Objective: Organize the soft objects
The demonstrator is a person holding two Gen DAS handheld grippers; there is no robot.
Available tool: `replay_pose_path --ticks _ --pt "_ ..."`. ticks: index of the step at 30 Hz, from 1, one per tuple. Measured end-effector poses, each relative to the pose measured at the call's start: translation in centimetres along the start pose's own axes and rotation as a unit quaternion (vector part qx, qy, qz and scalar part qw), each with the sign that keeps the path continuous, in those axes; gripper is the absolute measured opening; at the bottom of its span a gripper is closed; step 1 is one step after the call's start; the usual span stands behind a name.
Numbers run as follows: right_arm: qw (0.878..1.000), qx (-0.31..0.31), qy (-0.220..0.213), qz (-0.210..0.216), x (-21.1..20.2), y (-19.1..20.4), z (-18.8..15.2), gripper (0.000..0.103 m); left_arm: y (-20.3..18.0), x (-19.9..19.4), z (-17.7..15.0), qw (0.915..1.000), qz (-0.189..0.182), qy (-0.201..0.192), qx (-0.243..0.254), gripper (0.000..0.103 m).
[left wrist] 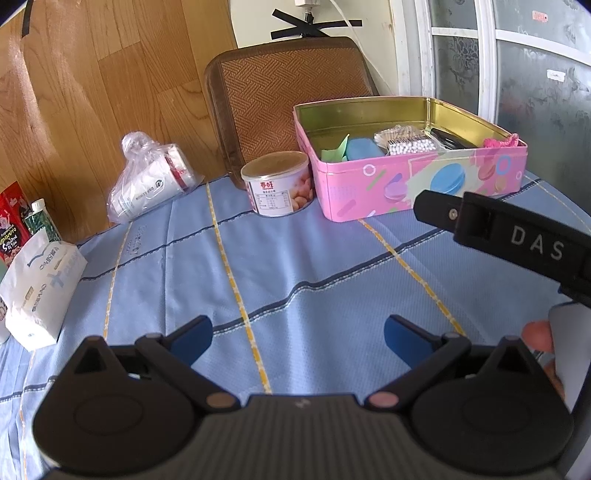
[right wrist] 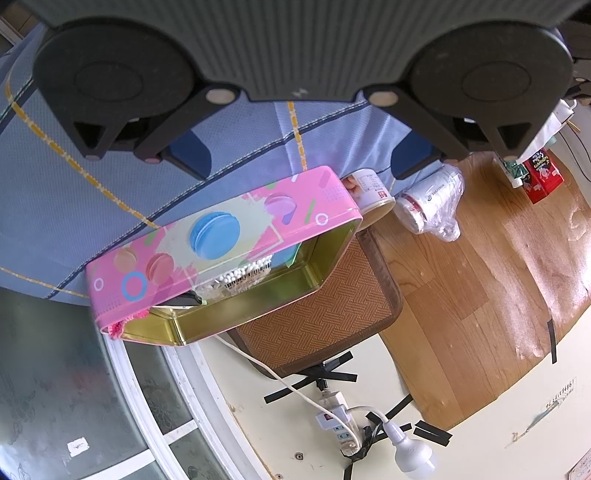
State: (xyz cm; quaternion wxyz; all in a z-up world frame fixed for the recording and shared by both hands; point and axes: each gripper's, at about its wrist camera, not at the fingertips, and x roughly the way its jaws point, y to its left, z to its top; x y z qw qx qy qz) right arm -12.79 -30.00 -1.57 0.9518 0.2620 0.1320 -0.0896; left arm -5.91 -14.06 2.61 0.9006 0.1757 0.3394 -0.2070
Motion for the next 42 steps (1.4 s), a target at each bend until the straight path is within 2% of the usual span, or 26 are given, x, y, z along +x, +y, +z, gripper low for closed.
replay_pose_path --ticks 32,42 --pt "1.0 0.002 0.004 -0.004 0.1 0.0 -0.3 0.103 0.0 0.6 -0.1 0.9999 -0.008 0.013 0.0 0.103" --pt "1.0 0.002 0.004 -0.005 0.1 0.0 -0.3 0.103 0.4 1.2 -0.2 0.9993 -0.022 0.027 -0.012 0.103"
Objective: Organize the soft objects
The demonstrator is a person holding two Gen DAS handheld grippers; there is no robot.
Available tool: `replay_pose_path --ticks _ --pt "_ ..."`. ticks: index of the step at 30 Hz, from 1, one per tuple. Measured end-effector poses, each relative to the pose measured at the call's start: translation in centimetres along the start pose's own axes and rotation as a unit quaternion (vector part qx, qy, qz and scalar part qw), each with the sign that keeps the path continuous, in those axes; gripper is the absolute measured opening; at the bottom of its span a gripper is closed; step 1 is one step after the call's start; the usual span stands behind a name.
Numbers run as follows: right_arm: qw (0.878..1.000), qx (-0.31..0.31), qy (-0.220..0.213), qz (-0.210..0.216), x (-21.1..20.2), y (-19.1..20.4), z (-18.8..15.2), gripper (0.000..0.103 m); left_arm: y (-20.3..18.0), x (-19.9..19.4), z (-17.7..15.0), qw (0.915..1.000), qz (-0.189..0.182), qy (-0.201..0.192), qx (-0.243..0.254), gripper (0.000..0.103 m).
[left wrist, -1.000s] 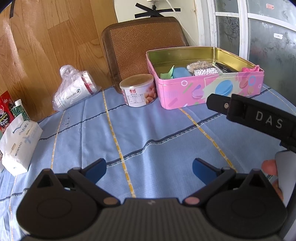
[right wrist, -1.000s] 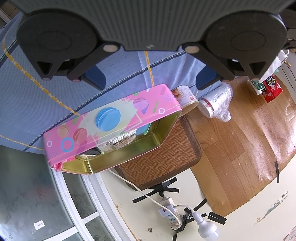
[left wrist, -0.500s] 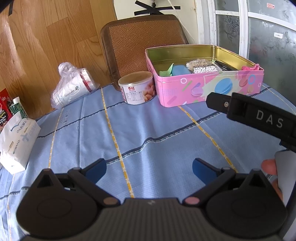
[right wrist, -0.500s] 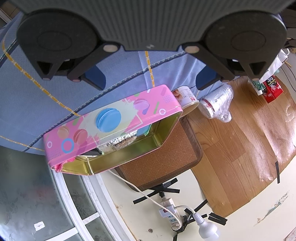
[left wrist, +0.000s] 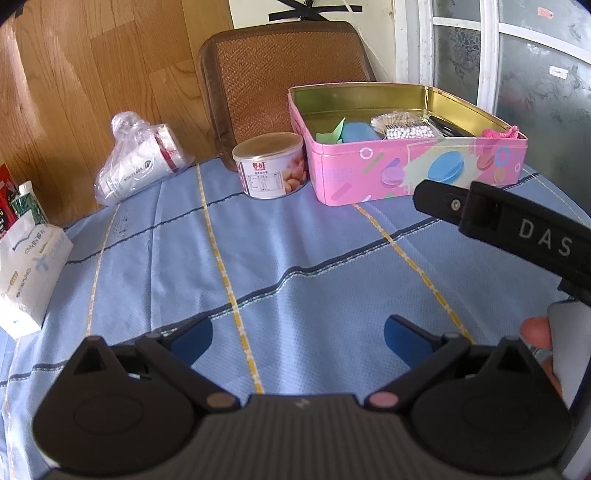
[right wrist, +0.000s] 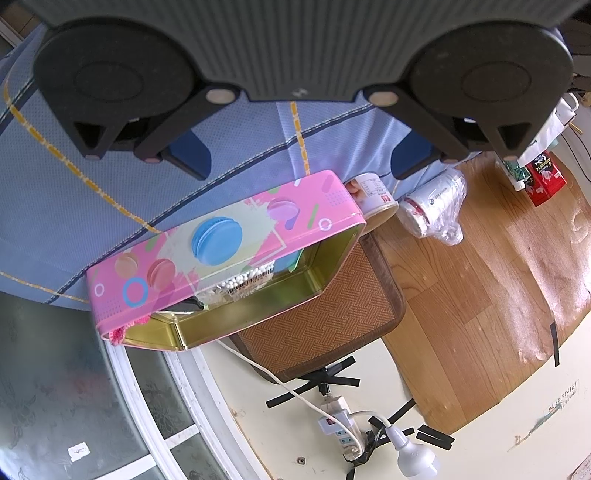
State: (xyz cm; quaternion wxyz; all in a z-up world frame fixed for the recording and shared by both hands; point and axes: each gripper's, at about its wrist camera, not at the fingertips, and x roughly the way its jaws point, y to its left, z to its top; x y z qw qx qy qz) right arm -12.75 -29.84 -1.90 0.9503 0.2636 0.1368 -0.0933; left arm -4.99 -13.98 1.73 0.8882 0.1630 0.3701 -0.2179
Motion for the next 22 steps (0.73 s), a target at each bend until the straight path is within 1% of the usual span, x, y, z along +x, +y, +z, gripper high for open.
replay_pose_path --ticks 14,18,22 --pt "1.0 -0.003 0.002 -0.004 0.2 0.2 -0.2 0.103 0.2 0.2 0.1 1.0 0.0 0.002 -0.005 0.103" --pt "1.0 -0.005 0.002 -0.005 0.3 0.4 -0.1 0.103 0.3 -0.3 0.1 0.9999 -0.004 -0.017 -0.002 0.103" --pt "1.0 -0.006 0.003 -0.005 0.2 0.5 -0.1 0.103 0.2 -1.0 0.2 0.9991 -0.024 -0.034 0.001 0.103"
